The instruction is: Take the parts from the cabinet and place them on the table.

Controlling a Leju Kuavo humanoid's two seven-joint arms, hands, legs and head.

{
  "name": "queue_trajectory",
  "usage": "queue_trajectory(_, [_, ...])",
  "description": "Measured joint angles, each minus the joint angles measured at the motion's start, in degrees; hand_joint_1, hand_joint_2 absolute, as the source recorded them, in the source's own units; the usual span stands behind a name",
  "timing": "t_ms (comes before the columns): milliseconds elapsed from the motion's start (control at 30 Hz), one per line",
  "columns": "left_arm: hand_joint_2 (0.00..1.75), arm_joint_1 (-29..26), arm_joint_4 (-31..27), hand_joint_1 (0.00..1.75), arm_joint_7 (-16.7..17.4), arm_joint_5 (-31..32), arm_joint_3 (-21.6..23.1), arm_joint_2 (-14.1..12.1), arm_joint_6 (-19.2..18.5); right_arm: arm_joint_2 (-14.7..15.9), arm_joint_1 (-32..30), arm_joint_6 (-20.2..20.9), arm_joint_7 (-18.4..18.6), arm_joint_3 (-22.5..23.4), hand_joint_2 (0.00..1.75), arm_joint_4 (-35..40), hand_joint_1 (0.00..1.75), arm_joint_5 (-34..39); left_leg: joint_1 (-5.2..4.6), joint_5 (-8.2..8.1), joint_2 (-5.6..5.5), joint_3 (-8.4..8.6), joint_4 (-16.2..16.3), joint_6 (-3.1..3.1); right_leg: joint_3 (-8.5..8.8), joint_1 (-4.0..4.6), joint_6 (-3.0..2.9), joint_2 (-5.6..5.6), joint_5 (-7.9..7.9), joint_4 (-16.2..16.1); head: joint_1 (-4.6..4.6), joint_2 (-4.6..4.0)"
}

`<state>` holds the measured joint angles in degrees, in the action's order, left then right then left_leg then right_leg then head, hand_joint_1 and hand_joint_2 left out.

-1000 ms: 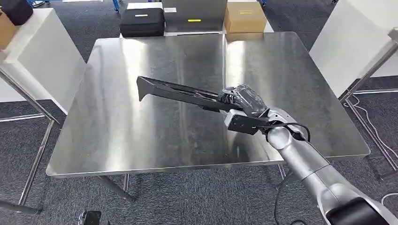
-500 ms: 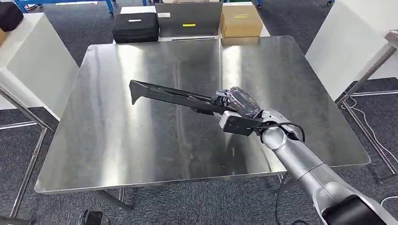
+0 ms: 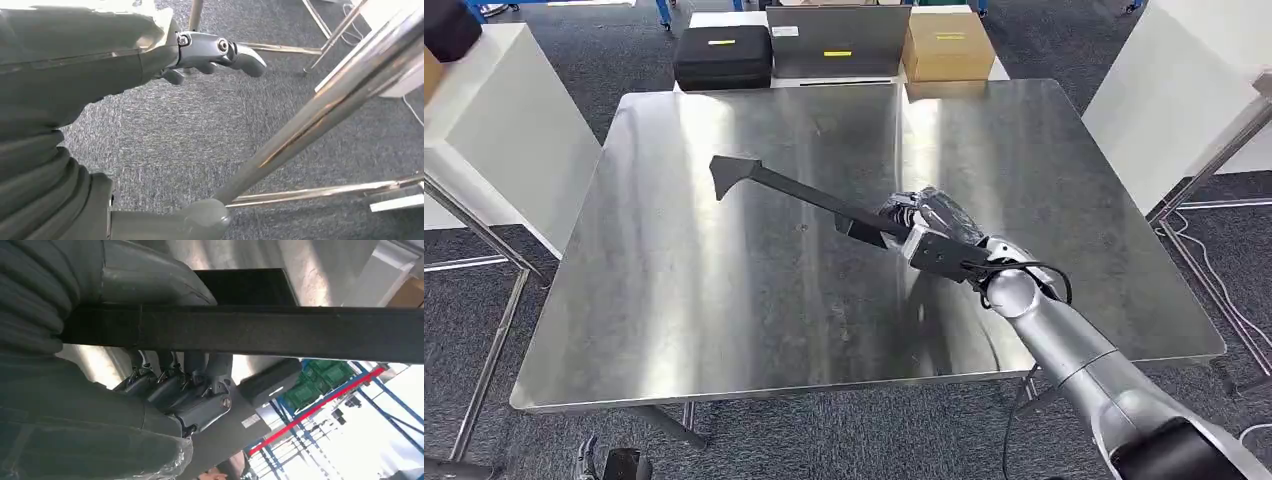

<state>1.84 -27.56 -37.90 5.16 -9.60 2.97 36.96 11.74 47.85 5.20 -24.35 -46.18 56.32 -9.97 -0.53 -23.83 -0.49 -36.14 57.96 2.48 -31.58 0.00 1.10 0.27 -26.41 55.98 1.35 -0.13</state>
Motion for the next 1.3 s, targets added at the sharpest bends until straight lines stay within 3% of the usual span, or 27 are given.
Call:
queue_trajectory(67, [1.75,-0.1,-0.5,0.0,0.0,-0.4,-0.5,0.2,0.0,-0.1,0.7,0.0,0.4,0.1,1.75,-0.9,1.47,0.2,0.02,0.01,0.0,0.0,0.0,0.01,-0.01,-0.01,0.01,-0.02,0.01,0.0,0.0,0.0])
queue_trajectory(100, [1.75,-0.3,-0.7,0.0,0.0,-0.6,-0.5,0.2,0.0,-0.1,1.2,-0.1,0.6,0.1,1.75,-1.5,0.0,0.2,0.05,0.02,0.0,0.01,0.0,0.02,-0.02,-0.02,0.01,-0.03,0.01,0.0,0.0,0.0])
queue_trajectory(233, [1.75,-0.7,-1.2,0.0,0.0,-1.7,-1.2,0.4,-0.2,0.0,2.7,-1.1,0.9,0.5,1.75,-3.8,0.0,0.5,0.09,0.03,0.02,0.03,0.0,0.04,-0.02,-0.01,0.02,-0.04,0.02,0.0,0.0,0.0])
queue_trajectory(267, [0.0,-0.8,-1.2,0.0,0.0,-1.8,-1.4,0.4,-0.3,0.0,2.9,-1.4,0.9,0.6,1.75,-4.3,0.0,0.5,0.12,0.03,0.03,0.04,0.0,0.04,-0.03,-0.01,0.02,-0.03,0.02,0.0,0.02,0.0])
queue_trajectory(433, [0.0,-0.9,-1.2,0.0,0.0,-2.1,-1.4,0.3,-0.7,0.5,3.7,-2.3,0.8,0.9,1.75,-6.5,0.0,0.9,0.17,0.03,0.02,0.04,0.0,0.03,-0.02,-0.01,0.01,-0.07,0.01,0.0,0.02,0.0])
queue_trajectory(467, [0.0,-0.9,-1.2,0.0,0.0,-2.2,-1.4,0.3,-0.7,0.5,3.8,-2.4,0.8,1.0,0.0,-6.8,0.0,1.0,0.18,0.03,0.02,0.04,0.0,0.03,-0.02,0.0,0.01,-0.07,0.01,0.0,0.02,0.0])
queue_trajectory(933, [0.0,-0.9,-0.1,0.0,0.0,-3.5,-1.4,0.3,-0.9,2.0,4.1,-1.0,3.5,3.5,0.0,-9.1,0.0,4.3,0.18,0.03,0.02,0.04,0.0,0.03,-0.03,0.0,0.01,-0.07,0.01,0.0,0.02,0.0])
queue_trajectory(1067, [0.0,-1.0,-0.1,0.0,0.0,-4.4,-1.4,0.3,-0.9,3.3,5.2,-3.8,5.4,3.5,0.0,-9.2,0.0,1.4,0.18,0.03,0.0,0.04,0.0,0.03,-0.03,0.0,0.01,-0.09,0.01,0.0,0.0,0.0])
queue_trajectory(1100, [0.0,-1.0,-0.1,0.0,0.0,-4.5,-1.4,0.3,-0.9,3.7,5.6,-5.2,5.8,3.5,1.75,-9.2,0.0,0.4,0.17,0.03,-0.01,0.04,0.0,0.03,-0.03,0.0,0.01,-0.1,0.01,0.0,0.02,0.0])
queue_trajectory(1200, [0.0,-1.1,0.1,0.0,0.0,-5.3,-1.4,0.3,-0.9,6.6,7.6,-11.5,8.2,3.7,1.75,-9.6,0.0,-3.5,0.12,0.03,-0.08,0.01,0.0,0.04,-0.03,-0.01,0.01,-0.18,0.01,0.0,0.02,0.0])
queue_trajectory(1300, [0.0,-1.3,0.2,0.0,0.0,-5.2,-1.5,0.4,-0.8,11.1,10.5,-22.1,11.3,3.8,1.75,-11.6,0.0,-12.4,0.11,0.03,-0.16,0.01,0.1,0.05,-0.09,-0.04,0.02,-0.28,0.01,0.0,0.04,0.0])
